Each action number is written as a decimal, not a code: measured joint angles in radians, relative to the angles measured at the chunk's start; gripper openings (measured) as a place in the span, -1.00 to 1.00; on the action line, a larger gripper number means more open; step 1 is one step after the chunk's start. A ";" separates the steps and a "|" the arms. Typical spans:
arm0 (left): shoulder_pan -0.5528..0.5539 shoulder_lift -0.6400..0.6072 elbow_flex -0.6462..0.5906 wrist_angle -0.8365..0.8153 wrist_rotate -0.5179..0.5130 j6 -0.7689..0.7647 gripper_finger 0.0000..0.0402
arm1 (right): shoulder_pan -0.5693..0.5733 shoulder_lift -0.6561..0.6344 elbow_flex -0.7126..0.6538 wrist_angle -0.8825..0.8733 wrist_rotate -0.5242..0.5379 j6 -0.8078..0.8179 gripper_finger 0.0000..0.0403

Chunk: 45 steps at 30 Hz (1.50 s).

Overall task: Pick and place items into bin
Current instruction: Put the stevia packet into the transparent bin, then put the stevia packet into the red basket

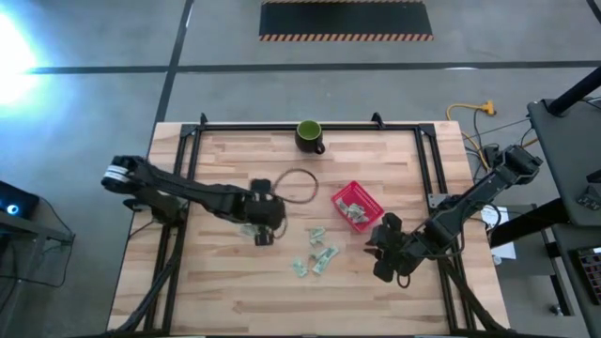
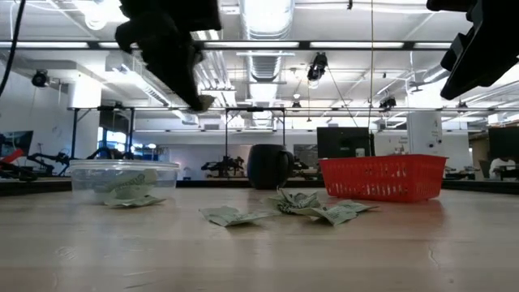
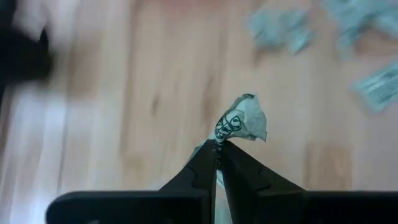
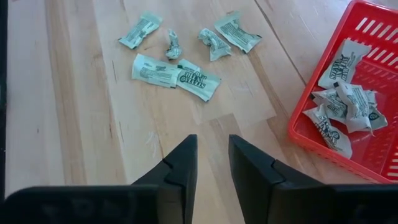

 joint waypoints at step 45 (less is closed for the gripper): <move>-0.003 -0.082 -0.157 -0.226 0.042 -0.497 -0.34 | -0.077 0.105 -0.002 0.346 -0.017 -0.410 -0.55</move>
